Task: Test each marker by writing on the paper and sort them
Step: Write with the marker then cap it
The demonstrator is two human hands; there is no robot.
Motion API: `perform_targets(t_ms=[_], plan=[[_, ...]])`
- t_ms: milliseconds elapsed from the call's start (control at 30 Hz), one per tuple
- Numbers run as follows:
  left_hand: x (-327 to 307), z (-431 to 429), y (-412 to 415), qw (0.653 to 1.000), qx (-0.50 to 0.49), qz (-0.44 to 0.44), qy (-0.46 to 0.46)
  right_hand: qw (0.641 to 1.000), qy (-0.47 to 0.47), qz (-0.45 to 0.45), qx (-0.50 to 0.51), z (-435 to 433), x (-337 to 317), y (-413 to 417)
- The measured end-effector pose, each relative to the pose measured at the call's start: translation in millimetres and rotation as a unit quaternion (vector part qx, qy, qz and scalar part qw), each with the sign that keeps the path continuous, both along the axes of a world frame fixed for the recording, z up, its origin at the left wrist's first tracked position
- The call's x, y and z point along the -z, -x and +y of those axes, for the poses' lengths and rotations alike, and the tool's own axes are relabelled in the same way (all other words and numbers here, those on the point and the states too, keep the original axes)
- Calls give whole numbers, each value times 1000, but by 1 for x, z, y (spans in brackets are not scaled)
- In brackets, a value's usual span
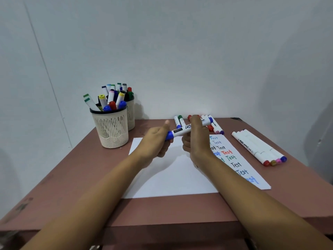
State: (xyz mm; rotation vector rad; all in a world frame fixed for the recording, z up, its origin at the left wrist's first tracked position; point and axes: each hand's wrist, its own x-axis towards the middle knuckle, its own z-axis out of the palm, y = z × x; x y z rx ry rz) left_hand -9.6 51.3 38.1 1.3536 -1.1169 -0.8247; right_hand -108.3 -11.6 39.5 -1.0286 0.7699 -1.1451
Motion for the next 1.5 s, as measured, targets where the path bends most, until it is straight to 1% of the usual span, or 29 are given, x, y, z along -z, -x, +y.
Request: perform_targets(t_ms=[100, 200, 267, 300, 433, 500, 567, 600, 633, 667, 700, 767, 867, 900, 933, 967, 1100, 1167, 1267, 1400, 1500], plan=[[-2, 2, -5, 999, 13, 22, 32, 1000, -7, 7, -13, -7, -2, 3], [-1, 2, -10, 992, 18, 90, 88, 998, -41, 8, -44, -8, -1, 6], [-2, 3, -14, 986, 11, 131, 105, 996, -57, 14, -65, -7, -2, 8], [-2, 3, -15, 984, -1, 138, 109, 996, -59, 18, -70, -7, -2, 9], [-4, 4, -18, 985, -65, 73, 139, 998, -37, 29, -36, -11, -2, 12], [-7, 6, -19, 979, -86, 64, 172, 999, -17, 37, -12, -15, -2, 14], [-10, 7, -23, 973, -116, 54, 191, 996, 15, 88, 26, -18, 1, 16], [-11, 8, -25, 970, -136, 38, 196, 987, 51, 143, 52, -20, 5, 17], [-12, 9, -29, 967, -157, 14, 199, 969, 104, 212, 75, -21, 10, 17], [-15, 9, -34, 963, -178, -17, 202, 940, 170, 282, 88, -21, 17, 18], [-17, 10, -38, 957, -199, -54, 204, 903, 238, 348, 86, -21, 25, 17], [-25, 11, -45, 943, -232, -126, 203, 825, 338, 451, 47, -21, 37, 14], [-42, 17, -53, 930, -252, -182, 198, 715, 388, 581, -28, -16, 43, 12], [-48, 19, -55, 928, -254, -193, 194, 685, 392, 613, -42, -15, 43, 12], [-54, 22, -57, 924, -259, -207, 192, 667, 394, 630, -53, -14, 42, 12], [-59, 24, -59, 920, -263, -217, 191, 659, 392, 639, -61, -13, 42, 13], [-89, 32, -74, 904, -291, -248, 193, 648, 391, 649, -70, -12, 39, 13], [-104, 36, -85, 890, -310, -276, 191, 647, 394, 649, -67, -12, 40, 13], [-123, 40, -103, 877, -321, -298, 194, 648, 394, 648, -66, -12, 40, 12], [-135, 39, -122, 846, -352, -355, 183, 650, 392, 647, -69, -12, 39, 12], [-130, 35, -131, 836, -355, -386, 160, 650, 389, 649, -69, -12, 39, 12]])
